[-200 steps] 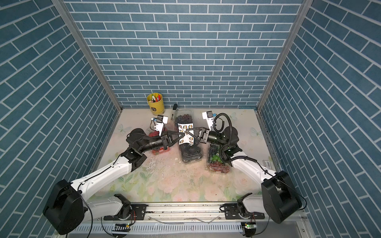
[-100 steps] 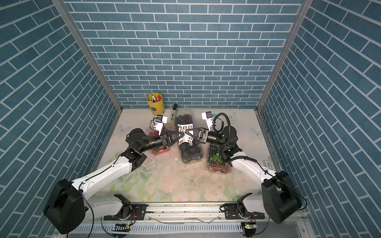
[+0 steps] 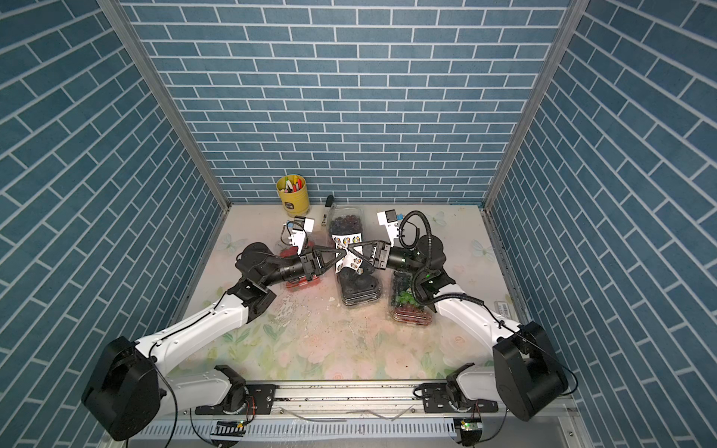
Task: Label fruit boxes
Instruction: Adjust the label sticker.
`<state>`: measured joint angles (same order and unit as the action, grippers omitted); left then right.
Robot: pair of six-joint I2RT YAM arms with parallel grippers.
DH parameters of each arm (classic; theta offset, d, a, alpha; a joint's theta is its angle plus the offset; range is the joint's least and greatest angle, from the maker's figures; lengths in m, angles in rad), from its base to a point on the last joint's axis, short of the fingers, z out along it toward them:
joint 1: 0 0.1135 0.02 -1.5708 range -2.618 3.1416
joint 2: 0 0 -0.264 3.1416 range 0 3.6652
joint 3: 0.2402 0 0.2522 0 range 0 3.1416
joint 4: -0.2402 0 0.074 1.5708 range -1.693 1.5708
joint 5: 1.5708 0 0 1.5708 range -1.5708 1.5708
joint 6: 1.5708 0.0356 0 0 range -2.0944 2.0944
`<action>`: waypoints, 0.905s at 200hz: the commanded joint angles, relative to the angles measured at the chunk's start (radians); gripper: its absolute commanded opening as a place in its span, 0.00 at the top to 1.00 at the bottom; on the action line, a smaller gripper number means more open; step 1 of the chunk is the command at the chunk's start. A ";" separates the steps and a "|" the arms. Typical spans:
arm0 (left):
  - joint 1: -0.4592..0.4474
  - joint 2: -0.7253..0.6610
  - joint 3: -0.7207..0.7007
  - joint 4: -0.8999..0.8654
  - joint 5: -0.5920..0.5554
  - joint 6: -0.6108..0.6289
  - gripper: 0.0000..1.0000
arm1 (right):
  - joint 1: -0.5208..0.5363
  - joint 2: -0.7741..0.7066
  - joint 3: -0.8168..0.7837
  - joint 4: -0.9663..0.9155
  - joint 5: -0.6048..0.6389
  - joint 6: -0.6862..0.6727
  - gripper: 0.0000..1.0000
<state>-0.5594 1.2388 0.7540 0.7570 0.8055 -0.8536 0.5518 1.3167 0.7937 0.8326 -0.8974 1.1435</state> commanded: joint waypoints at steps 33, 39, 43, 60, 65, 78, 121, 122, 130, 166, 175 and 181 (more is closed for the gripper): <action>0.023 0.000 0.013 0.045 -0.032 0.021 1.00 | 0.005 -0.013 0.024 -0.034 -0.044 -0.030 1.00; 0.028 0.003 0.012 0.040 -0.033 0.021 1.00 | 0.005 -0.018 0.022 -0.032 -0.047 -0.030 1.00; 0.031 0.006 0.011 0.038 -0.036 0.021 1.00 | 0.004 -0.021 0.021 -0.032 -0.050 -0.031 1.00; 0.039 0.017 0.009 0.038 -0.043 0.019 1.00 | 0.005 -0.033 0.020 -0.034 -0.060 -0.033 1.00; 0.041 0.019 0.010 0.038 -0.045 0.018 1.00 | 0.006 -0.036 0.020 -0.034 -0.061 -0.034 1.00; 0.042 0.025 0.010 0.043 -0.045 0.014 1.00 | 0.006 -0.037 0.018 -0.037 -0.064 -0.034 1.00; 0.044 0.024 0.010 0.045 -0.049 0.006 1.00 | 0.005 -0.031 0.009 -0.031 -0.067 -0.035 1.00; 0.044 0.024 0.010 0.045 -0.049 0.007 1.00 | 0.005 -0.031 0.009 -0.030 -0.068 -0.035 1.00; 0.044 0.023 0.010 0.046 -0.049 0.007 1.00 | 0.005 -0.031 0.009 -0.033 -0.068 -0.036 1.00; 0.052 0.028 0.009 0.025 -0.061 0.017 1.00 | 0.008 -0.038 0.010 -0.033 -0.075 -0.040 1.00; 0.052 0.032 0.007 0.038 -0.058 0.011 1.00 | 0.008 -0.037 0.012 -0.032 -0.080 -0.039 1.00; 0.052 0.034 0.007 0.041 -0.058 0.008 1.00 | 0.008 -0.036 0.011 -0.032 -0.081 -0.037 1.00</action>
<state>-0.5426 1.2675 0.7540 0.7532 0.8097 -0.8474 0.5533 1.3102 0.7956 0.7914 -0.9031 1.1419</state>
